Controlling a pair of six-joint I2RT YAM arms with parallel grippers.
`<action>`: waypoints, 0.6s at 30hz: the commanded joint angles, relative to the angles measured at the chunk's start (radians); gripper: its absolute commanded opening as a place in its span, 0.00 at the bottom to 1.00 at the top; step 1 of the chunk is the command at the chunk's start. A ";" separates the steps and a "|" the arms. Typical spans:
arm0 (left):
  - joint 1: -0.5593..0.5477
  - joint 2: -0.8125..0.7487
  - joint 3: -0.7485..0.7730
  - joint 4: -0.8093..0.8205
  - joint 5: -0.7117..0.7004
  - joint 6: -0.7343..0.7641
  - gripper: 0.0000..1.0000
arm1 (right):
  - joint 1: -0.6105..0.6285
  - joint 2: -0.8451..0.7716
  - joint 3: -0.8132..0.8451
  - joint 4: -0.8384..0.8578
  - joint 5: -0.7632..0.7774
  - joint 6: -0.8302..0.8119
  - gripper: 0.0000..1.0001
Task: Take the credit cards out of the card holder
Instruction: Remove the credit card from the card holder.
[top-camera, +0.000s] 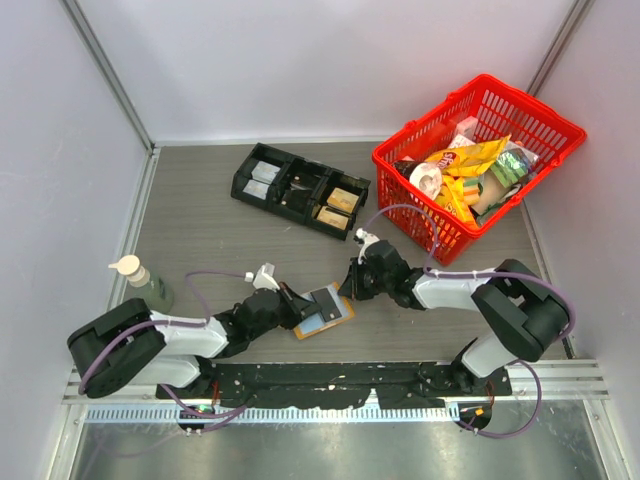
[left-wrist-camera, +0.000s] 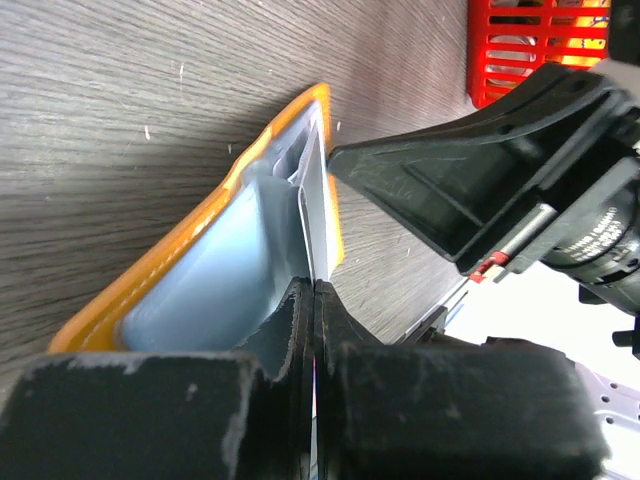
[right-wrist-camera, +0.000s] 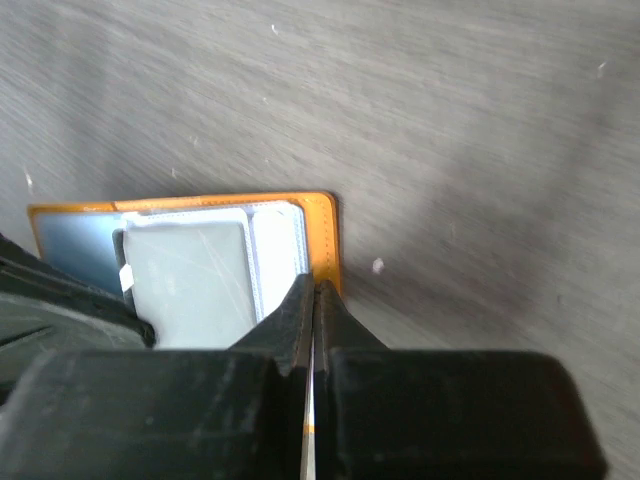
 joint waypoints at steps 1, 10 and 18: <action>0.000 -0.066 0.006 -0.114 -0.036 0.005 0.00 | 0.001 0.029 -0.046 -0.173 0.015 -0.023 0.02; 0.000 0.004 0.057 -0.103 -0.025 0.049 0.00 | 0.001 -0.096 -0.005 -0.114 -0.097 -0.011 0.13; 0.000 0.086 0.086 -0.040 0.006 0.065 0.00 | 0.001 -0.150 -0.002 -0.071 -0.067 -0.011 0.26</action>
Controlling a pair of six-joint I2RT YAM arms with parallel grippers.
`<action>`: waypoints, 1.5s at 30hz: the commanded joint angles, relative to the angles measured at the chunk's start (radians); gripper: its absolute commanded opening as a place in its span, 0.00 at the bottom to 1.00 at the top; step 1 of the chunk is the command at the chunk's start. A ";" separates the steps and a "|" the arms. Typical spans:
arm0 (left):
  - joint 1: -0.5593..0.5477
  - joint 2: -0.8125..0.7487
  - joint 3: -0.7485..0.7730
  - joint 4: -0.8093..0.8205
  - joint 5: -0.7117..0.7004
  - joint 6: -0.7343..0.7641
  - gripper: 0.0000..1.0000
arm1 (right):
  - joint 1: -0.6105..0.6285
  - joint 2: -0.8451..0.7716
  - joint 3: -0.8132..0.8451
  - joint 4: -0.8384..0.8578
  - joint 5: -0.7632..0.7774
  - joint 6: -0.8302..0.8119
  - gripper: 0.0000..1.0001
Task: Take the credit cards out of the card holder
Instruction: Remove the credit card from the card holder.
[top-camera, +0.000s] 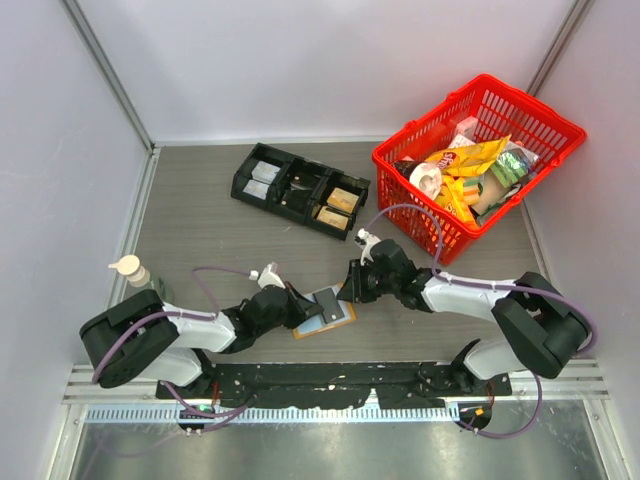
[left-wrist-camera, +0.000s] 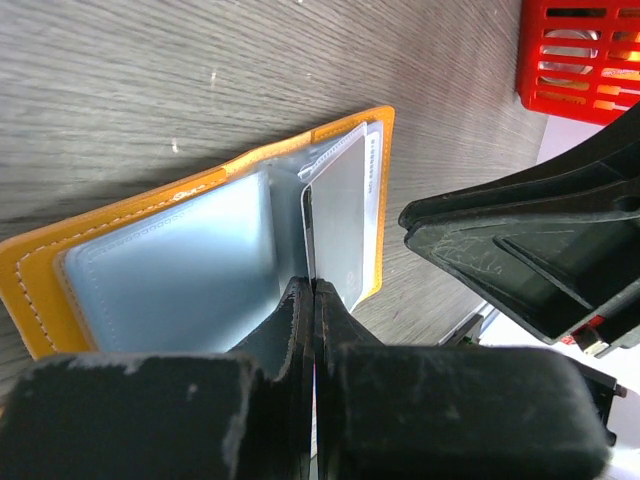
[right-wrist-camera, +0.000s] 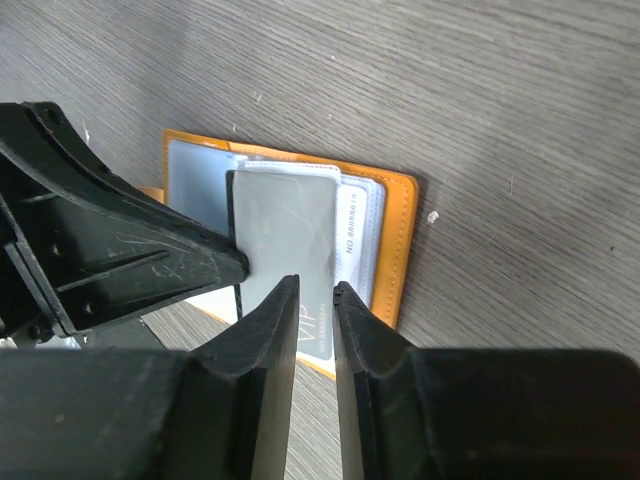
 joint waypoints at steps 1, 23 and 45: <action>0.000 0.028 0.039 0.038 0.011 0.043 0.00 | 0.003 -0.040 0.010 0.039 0.011 -0.014 0.26; 0.001 0.024 -0.005 0.055 -0.017 -0.007 0.00 | -0.076 0.122 -0.136 0.078 -0.053 0.044 0.01; 0.004 0.045 -0.022 0.073 0.017 -0.031 0.00 | -0.087 0.069 -0.082 0.087 -0.139 0.027 0.06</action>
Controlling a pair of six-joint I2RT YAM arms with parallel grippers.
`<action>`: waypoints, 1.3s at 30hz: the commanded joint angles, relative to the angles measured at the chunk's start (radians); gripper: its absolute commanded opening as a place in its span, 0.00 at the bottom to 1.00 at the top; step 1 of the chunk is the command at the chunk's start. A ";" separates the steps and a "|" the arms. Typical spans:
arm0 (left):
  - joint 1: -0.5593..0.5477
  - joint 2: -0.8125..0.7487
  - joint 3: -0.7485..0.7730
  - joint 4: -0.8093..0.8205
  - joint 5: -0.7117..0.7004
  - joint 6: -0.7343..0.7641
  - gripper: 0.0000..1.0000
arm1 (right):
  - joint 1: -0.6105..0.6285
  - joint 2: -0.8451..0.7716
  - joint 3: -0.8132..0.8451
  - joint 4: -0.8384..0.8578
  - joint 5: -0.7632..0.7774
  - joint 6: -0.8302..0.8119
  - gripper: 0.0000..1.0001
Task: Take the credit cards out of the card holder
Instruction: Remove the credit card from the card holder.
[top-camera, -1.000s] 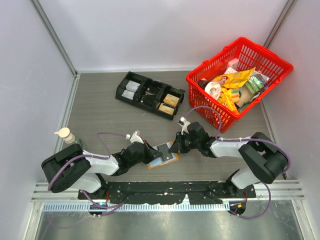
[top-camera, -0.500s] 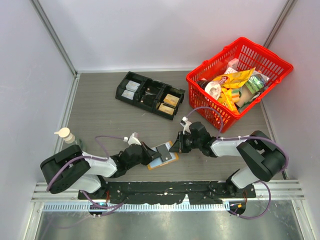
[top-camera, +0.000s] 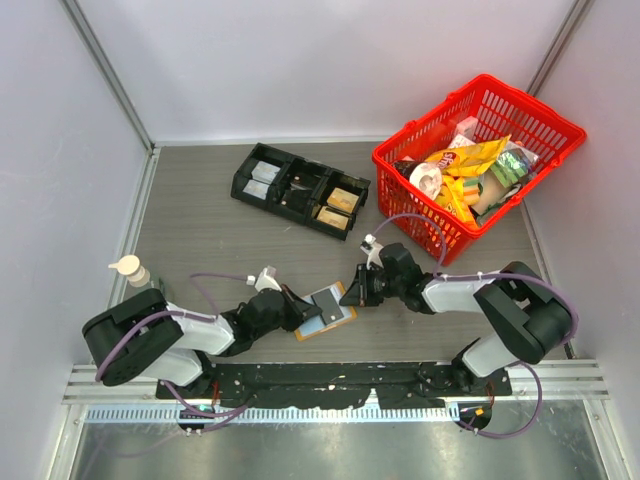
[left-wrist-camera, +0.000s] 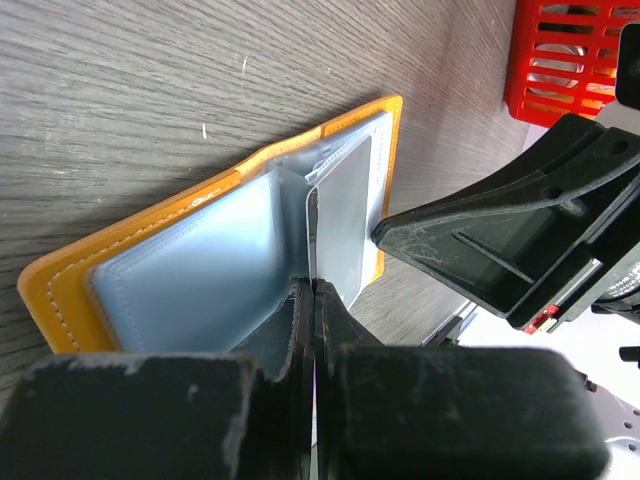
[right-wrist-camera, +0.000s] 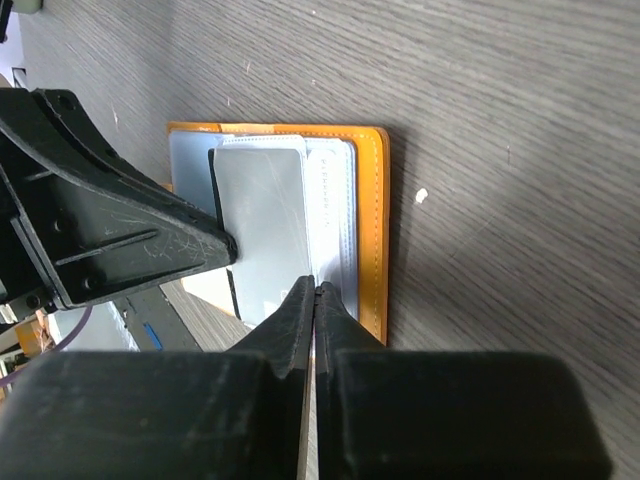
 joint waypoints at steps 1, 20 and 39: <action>0.004 0.023 0.020 -0.009 0.011 0.035 0.00 | -0.001 -0.036 0.017 -0.111 0.038 -0.048 0.06; 0.004 0.012 0.034 -0.026 0.005 0.058 0.00 | 0.004 0.074 0.067 0.007 -0.021 -0.039 0.10; 0.004 0.066 0.005 0.187 -0.022 -0.024 0.17 | 0.004 0.094 -0.038 -0.032 0.028 -0.044 0.06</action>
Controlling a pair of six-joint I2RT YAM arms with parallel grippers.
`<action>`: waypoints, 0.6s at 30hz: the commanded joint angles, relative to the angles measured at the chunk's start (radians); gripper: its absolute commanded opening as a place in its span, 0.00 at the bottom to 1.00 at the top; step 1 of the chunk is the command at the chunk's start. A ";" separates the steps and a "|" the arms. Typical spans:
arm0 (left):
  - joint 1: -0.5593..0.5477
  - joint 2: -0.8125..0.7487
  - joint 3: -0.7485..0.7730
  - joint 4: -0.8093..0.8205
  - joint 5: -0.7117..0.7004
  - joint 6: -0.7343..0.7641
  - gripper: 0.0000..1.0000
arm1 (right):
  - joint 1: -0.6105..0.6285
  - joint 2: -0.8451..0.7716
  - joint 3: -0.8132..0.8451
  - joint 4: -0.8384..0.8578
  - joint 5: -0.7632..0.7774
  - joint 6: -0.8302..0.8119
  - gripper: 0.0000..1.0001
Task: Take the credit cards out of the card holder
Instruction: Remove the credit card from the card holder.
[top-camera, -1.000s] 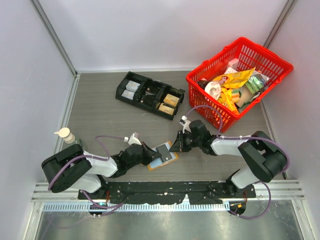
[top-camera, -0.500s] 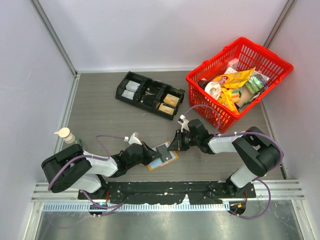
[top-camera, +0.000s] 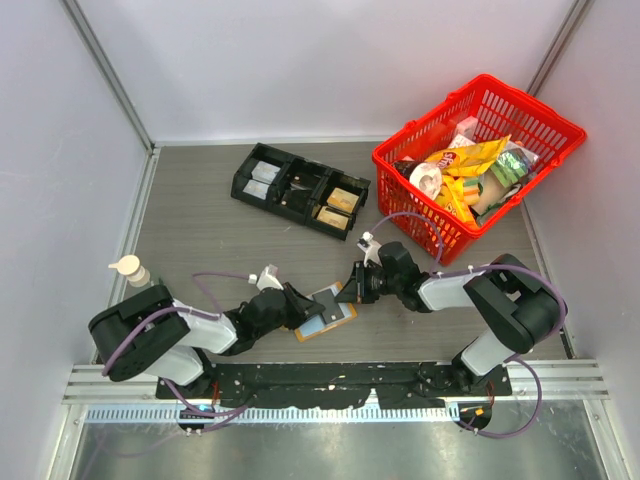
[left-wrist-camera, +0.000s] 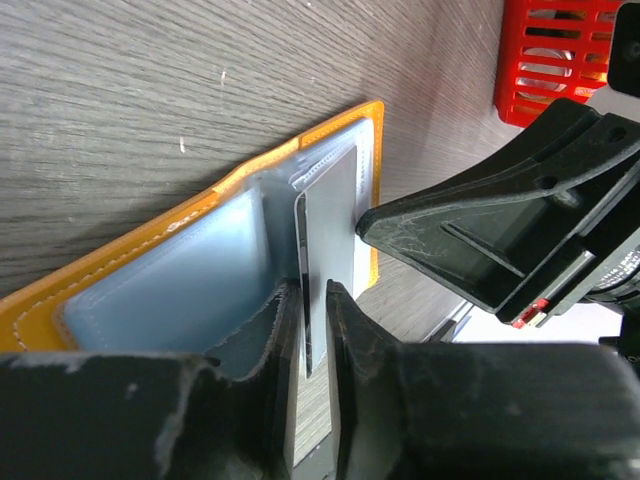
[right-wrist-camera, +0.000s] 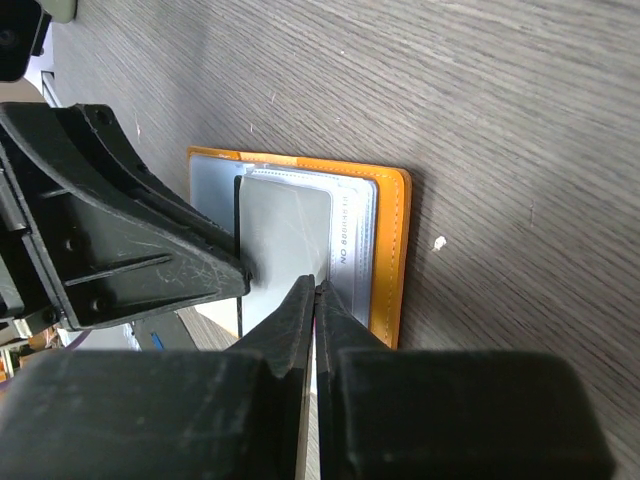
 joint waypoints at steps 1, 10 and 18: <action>0.004 0.043 -0.015 0.176 -0.015 -0.037 0.15 | 0.005 0.032 -0.043 -0.139 0.063 -0.041 0.06; 0.005 0.002 -0.031 0.200 -0.033 -0.065 0.00 | 0.005 0.038 -0.049 -0.136 0.071 -0.040 0.06; 0.005 -0.002 -0.009 0.176 -0.034 -0.065 0.11 | 0.005 0.040 -0.049 -0.139 0.070 -0.043 0.06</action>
